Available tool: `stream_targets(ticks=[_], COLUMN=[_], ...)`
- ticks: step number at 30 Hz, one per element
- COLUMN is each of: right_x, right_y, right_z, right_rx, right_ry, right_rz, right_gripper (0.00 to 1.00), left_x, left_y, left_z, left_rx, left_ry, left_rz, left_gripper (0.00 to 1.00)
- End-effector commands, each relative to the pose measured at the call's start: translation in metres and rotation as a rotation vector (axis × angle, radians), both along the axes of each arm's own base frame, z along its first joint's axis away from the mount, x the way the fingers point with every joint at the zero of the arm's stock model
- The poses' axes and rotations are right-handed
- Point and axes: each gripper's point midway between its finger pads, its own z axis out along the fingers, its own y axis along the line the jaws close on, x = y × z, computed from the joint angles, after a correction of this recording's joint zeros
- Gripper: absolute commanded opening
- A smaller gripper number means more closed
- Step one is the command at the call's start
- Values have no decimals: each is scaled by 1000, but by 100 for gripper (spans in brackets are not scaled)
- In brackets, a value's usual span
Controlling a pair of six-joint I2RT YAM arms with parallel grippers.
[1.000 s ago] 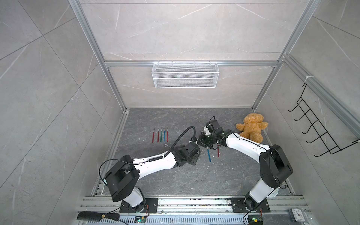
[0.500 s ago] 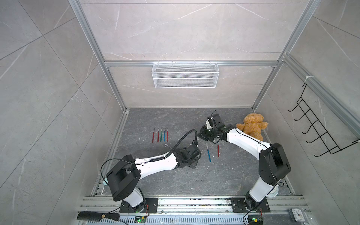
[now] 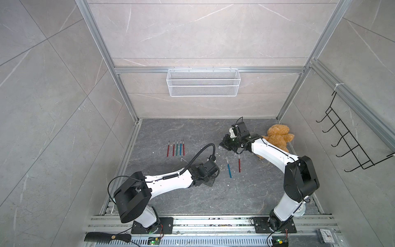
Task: Remove protective caps from carving knives
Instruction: Place the carving knife at the center of the board.
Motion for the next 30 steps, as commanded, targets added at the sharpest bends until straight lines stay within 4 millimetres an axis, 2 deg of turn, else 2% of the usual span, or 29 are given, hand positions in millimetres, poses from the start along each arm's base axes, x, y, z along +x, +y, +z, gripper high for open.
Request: stream_targets(ticks=[1, 5, 11, 17, 25, 30], right_x=[-7, -19, -40, -59, -74, -80], right_y=[-1, -6, -17, -14, 2, 7], right_z=[31, 27, 9, 2, -11, -8], right_rx=[-2, -19, -59, 5, 106, 132], right_ry=[-108, -141, -162, -232, -268, -299], right_rz=[61, 94, 134, 182, 249, 271], right_gripper=[0, 0, 0, 0, 0, 0], left_x=[13, 30, 66, 103, 146, 165], left_y=[9, 27, 66, 95, 110, 116], left_z=[24, 37, 50, 56, 34, 17], left_rx=[-10, -54, -105, -104, 13, 38], left_ry=[-95, -107, -72, -6, 82, 127], left_rz=[34, 131, 292, 438, 520, 533], left_gripper=[0, 0, 0, 0, 0, 0])
